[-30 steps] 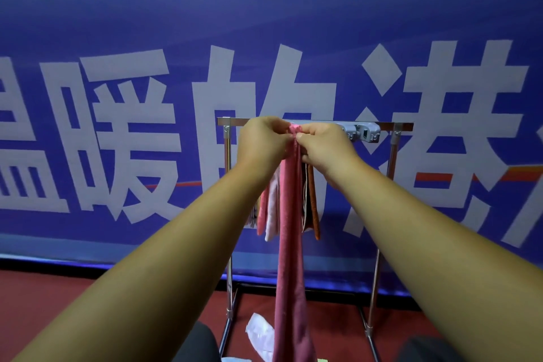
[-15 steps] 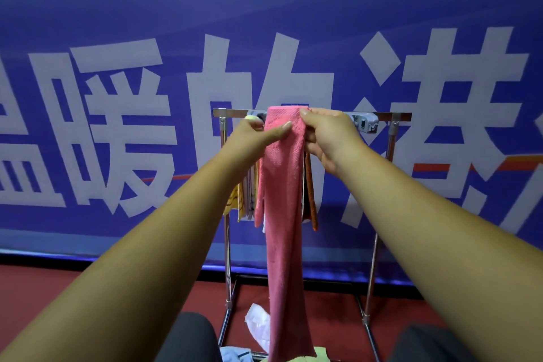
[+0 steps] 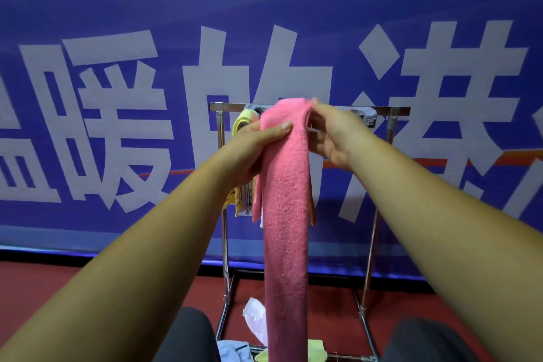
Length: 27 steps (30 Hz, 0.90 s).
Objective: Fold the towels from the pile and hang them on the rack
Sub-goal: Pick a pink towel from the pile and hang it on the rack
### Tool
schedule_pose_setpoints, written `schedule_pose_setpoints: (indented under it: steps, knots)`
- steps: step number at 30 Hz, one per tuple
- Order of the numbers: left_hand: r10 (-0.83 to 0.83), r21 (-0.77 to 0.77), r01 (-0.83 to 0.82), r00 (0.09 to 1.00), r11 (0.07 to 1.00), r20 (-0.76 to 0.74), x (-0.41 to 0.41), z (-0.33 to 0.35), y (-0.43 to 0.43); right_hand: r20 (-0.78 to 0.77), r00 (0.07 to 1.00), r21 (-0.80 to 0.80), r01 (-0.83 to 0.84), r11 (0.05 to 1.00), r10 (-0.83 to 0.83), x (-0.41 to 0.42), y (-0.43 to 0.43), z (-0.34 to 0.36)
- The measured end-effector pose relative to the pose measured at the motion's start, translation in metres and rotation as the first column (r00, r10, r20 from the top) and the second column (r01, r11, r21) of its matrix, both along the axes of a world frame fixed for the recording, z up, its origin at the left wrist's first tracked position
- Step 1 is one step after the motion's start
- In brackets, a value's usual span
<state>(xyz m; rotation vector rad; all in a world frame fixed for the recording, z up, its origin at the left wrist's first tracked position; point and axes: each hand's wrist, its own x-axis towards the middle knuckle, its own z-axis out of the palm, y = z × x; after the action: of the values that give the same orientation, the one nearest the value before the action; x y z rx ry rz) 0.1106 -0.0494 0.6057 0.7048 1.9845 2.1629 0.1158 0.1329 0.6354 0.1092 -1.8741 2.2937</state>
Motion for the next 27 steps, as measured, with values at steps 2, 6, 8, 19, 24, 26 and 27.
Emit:
schedule_pose_setpoints:
  steps: [2,6,8,19,24,26,27]
  knots:
    - [0.058,0.035,-0.058,0.998,0.998,0.008,-0.001,0.008,0.002,0.109,0.988,0.067,-0.119,0.991,0.112,0.004,-0.001,-0.014]
    - [0.197,0.113,-0.208,0.975,0.972,0.102,-0.015,0.02,0.003,0.17,0.935,0.043,-0.321,0.946,0.31,0.001,-0.006,-0.047]
    - [0.241,0.161,-0.268,0.955,0.95,0.172,-0.024,0.025,0.001,0.145,0.928,0.045,-0.353,0.934,0.344,-0.001,-0.006,-0.058]
    - [0.306,0.12,-0.368,0.883,0.922,0.356,-0.056,0.033,-0.014,0.12,0.926,0.069,-0.366,0.928,0.357,0.004,0.011,-0.077]
    - [0.281,0.159,-0.355,0.89,0.921,0.359,-0.054,0.03,-0.014,0.08,0.959,0.125,-0.281,0.952,0.273,0.0,0.008,-0.076]
    - [0.257,0.178,-0.325,0.912,0.929,0.321,-0.053,0.032,-0.014,0.05,0.964,0.15,-0.266,0.952,0.261,0.0,0.007,-0.074]
    - [0.239,0.185,-0.301,0.924,0.935,0.298,-0.053,0.033,-0.015,0.034,0.963,0.162,-0.271,0.949,0.269,-0.001,0.007,-0.073]
